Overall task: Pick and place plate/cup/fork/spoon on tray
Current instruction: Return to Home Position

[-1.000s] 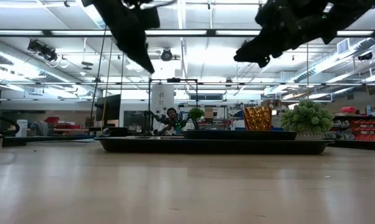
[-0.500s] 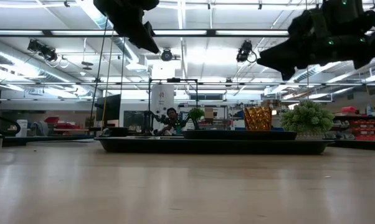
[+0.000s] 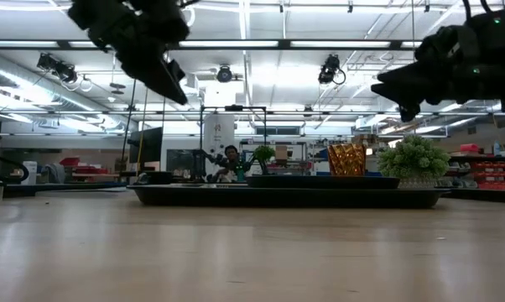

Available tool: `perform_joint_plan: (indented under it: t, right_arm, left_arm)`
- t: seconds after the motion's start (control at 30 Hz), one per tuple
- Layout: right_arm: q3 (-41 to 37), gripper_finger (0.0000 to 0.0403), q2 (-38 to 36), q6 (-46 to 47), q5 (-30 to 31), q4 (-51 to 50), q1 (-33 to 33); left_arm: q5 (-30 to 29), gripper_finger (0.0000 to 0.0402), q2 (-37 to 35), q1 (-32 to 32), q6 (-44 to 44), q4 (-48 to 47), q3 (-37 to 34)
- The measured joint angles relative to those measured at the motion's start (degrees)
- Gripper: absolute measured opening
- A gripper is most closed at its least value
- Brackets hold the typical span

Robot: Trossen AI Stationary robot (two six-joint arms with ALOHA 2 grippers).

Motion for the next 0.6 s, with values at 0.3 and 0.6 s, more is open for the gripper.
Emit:
perform_joint_plan:
  t: [0.3,0.6]
  right_arm:
    - [-0.61,0.0134,-5.95,3.14,0.25,-1.66,-5.5]
    - [-0.61,0.0134,-6.32,5.97,5.62,-1.39,-7.72]
  left_arm:
    - [0.02,0.0105,-13.95,0.08,-4.56,8.71,-9.92]
    - [0.04,0.0105,-27.61,0.02,-5.96,22.76,-22.73]
